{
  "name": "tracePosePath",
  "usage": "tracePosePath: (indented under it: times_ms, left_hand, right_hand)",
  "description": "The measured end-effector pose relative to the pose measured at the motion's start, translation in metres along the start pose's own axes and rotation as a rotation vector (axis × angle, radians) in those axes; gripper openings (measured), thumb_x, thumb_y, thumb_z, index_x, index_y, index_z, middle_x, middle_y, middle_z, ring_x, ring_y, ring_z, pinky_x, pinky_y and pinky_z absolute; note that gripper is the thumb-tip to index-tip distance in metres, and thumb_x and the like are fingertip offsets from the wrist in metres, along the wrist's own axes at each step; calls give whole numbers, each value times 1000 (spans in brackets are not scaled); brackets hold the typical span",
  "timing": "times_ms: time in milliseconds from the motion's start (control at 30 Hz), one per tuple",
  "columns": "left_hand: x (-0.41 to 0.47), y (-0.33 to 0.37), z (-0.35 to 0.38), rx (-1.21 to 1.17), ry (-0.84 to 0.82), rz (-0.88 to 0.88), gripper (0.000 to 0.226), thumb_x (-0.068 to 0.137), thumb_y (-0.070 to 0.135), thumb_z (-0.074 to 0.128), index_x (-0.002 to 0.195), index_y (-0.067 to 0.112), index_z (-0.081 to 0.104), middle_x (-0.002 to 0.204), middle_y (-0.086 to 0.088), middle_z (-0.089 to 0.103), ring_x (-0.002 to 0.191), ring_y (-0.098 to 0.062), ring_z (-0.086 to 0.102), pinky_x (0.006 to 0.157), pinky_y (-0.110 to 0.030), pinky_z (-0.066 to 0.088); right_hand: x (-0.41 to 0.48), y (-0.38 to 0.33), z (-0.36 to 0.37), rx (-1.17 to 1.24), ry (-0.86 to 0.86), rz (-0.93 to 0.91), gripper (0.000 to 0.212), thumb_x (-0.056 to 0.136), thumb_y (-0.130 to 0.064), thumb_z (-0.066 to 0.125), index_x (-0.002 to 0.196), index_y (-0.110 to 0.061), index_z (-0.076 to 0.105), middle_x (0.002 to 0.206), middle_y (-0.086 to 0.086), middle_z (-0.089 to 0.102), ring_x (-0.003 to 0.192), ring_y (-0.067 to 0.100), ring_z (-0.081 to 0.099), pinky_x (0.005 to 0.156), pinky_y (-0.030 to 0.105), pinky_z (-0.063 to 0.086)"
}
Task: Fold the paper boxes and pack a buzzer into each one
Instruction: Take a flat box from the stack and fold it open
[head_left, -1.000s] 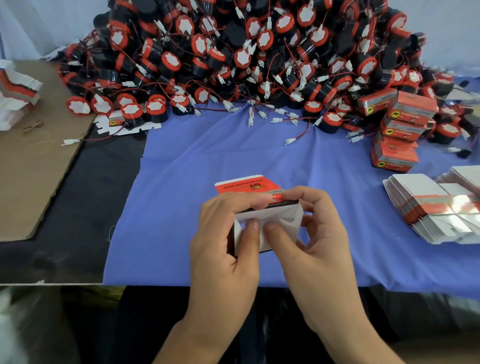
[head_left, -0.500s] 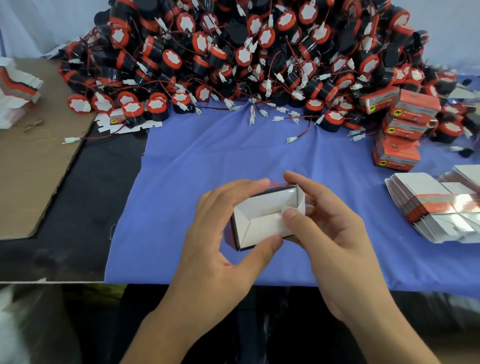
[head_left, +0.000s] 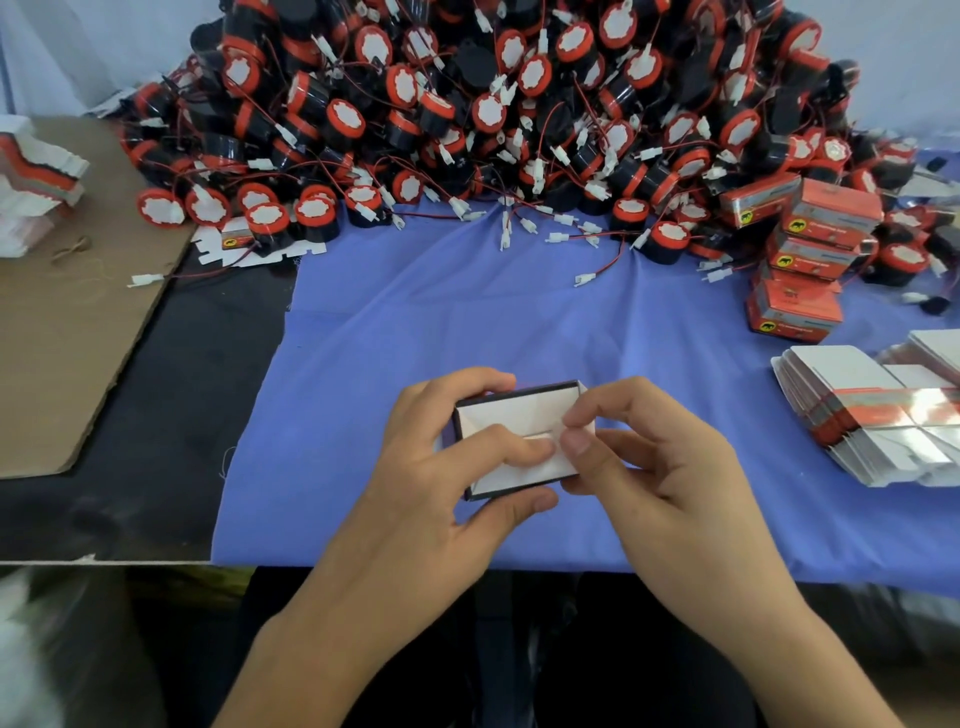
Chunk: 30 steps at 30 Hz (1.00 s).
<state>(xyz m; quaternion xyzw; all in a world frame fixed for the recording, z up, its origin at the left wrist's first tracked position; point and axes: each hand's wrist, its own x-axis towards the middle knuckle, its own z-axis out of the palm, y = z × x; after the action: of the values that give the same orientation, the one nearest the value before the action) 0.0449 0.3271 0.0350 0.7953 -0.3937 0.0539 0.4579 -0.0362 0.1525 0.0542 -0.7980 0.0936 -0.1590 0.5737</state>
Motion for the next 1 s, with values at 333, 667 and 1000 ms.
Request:
tracePosePath:
  times_ms: [333,667,1000]
  left_hand:
    - [-2,-1,5,73,-128,-22,16,93,42,71,104,30,73,145,9,47,132,-4,40,104,-8,29]
    - [-4,-4,5,97,-122,-85,43,86,39,79,124,48,60,144,30,37,134,1,41,104,-4,29]
    - [-2,-2,-1,21,-184,-130,58,81,40,85,127,56,53,142,33,40,136,3,40,102,0,25]
  right_hand:
    - [2,10,2,-174,-3,164,15,98,-20,66,93,-34,65,83,-14,76,66,24,74,56,47,59]
    - [3,7,-5,-169,4,159,15,100,-17,64,93,-31,63,81,-11,73,72,34,70,52,36,50]
    - [3,1,-21,-61,-187,157,16,104,-14,56,98,-28,61,108,-7,72,92,14,69,94,49,55]
